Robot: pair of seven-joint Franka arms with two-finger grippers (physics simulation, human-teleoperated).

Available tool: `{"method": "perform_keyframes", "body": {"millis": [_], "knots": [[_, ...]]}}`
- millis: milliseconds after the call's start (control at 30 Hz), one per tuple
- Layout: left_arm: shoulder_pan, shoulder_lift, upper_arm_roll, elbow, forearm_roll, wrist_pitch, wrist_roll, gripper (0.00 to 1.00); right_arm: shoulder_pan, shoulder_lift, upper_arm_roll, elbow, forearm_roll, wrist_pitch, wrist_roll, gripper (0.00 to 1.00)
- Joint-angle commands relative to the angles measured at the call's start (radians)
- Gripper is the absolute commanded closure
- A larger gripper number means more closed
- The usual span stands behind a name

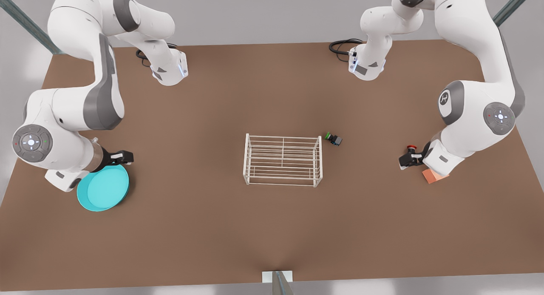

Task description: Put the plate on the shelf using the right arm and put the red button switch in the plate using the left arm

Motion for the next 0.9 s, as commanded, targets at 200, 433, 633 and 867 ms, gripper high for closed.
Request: {"method": "perform_keyframes", "body": {"millis": [200,433,633,867], "knots": [[0.006,-0.003,0.001,-0.068,-0.032,0.006,0.012,0.0,-0.099,0.055,-0.14,-0.232,0.214,0.263,-0.244,0.0],[-0.001,-0.098,0.001,-0.344,-0.032,0.158,0.086,0.0,-0.245,0.21,-0.24,-0.266,0.353,0.419,-0.532,0.0],[-0.017,-0.101,0.003,-0.383,-0.029,0.18,0.092,0.0,-0.36,0.289,-0.235,-0.25,0.39,0.553,-0.811,0.0],[0.008,-0.11,0.009,-0.408,0.049,0.157,0.141,0.0,-0.414,0.413,-0.241,-0.169,0.388,0.682,-0.985,0.0]]}}
